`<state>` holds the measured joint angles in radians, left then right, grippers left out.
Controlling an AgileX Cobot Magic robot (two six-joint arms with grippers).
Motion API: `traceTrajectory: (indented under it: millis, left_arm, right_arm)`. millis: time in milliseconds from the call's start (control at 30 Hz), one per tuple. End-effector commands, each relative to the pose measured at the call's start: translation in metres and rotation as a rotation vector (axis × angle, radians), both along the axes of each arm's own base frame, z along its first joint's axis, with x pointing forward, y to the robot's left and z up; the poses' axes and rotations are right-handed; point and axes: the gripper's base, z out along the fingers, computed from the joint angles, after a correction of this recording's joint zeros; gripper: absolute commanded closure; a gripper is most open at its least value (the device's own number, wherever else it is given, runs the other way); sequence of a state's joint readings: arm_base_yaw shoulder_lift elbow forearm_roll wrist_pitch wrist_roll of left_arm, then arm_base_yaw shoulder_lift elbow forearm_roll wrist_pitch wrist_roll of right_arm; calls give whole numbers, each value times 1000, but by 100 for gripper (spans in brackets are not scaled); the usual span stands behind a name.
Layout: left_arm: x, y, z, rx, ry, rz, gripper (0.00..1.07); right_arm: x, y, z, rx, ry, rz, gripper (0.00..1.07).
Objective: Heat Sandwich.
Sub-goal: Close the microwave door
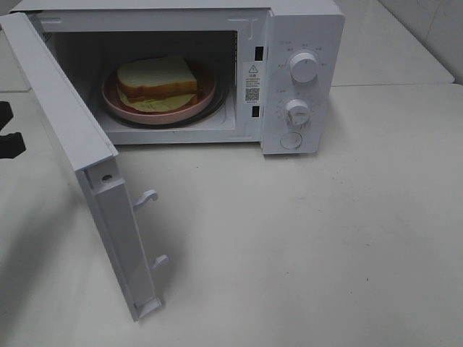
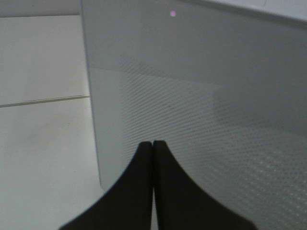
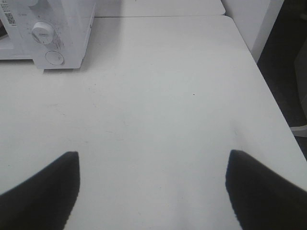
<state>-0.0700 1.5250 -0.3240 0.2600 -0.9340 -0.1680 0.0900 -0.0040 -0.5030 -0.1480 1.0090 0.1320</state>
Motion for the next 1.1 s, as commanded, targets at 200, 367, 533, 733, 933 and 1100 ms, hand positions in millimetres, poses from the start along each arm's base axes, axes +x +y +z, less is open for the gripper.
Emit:
traceTrajectory:
  millis: [200, 367, 533, 733, 933, 1100]
  left_arm:
    - [14, -24, 3, -10, -35, -70, 107]
    - [26, -45, 2, -15, -43, -132, 107]
    - [35, -66, 2, -27, -53, -180, 107]
    - [46, -92, 3, -49, -64, -223, 107]
    - [57, -117, 0, -52, -79, -241, 107]
    - [67, -137, -1, -69, -70, -246, 107]
  right_arm:
    - [-3, 0, 0, 0, -37, -1, 31]
    - [-3, 0, 0, 0, -37, -1, 31]
    - [-3, 0, 0, 0, -37, -1, 31]
    - [-3, 0, 0, 0, -37, -1, 31]
    - [-3, 0, 0, 0, -37, -1, 31]
    - [-3, 0, 0, 0, -37, -1, 31]
